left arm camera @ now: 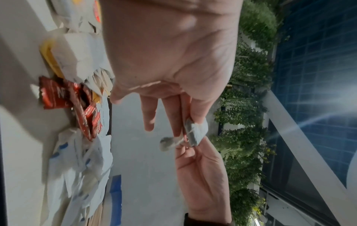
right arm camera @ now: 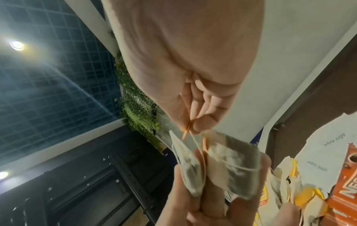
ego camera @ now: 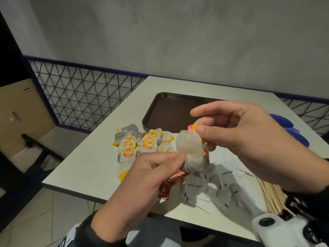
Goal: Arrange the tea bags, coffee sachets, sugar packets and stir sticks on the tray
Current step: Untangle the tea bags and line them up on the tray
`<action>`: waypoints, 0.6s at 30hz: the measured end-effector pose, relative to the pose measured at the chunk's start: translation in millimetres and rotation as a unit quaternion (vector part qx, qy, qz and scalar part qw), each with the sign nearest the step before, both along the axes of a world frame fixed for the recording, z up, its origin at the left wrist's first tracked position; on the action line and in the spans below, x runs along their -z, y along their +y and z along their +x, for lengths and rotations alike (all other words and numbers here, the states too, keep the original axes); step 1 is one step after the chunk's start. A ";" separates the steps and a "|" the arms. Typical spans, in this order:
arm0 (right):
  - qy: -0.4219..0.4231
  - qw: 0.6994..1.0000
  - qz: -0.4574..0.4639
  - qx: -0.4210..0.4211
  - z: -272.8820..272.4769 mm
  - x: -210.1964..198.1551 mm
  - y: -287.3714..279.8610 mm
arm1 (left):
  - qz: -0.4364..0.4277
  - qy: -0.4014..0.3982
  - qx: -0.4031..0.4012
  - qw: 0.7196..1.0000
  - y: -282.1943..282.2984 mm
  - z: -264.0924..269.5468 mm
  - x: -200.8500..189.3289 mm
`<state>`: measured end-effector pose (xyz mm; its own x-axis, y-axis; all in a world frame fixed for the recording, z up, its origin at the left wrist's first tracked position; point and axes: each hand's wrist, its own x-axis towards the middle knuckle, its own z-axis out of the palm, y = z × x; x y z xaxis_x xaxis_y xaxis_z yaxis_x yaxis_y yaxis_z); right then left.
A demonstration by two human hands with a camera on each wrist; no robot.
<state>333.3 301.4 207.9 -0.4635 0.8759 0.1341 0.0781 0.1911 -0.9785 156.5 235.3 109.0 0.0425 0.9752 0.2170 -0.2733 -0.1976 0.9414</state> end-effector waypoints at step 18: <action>-0.106 0.986 -0.071 -0.112 9.0 -18.3 -0.8 | 0.011 0.121 -0.035 0.992 -0.8 -3.3 -2.6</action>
<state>342.3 300.5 226.2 -0.6513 0.7518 -0.1030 0.2547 0.0887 -0.9629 153.1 234.5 111.6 0.0290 0.9730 0.2291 -0.0252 -0.2284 0.9732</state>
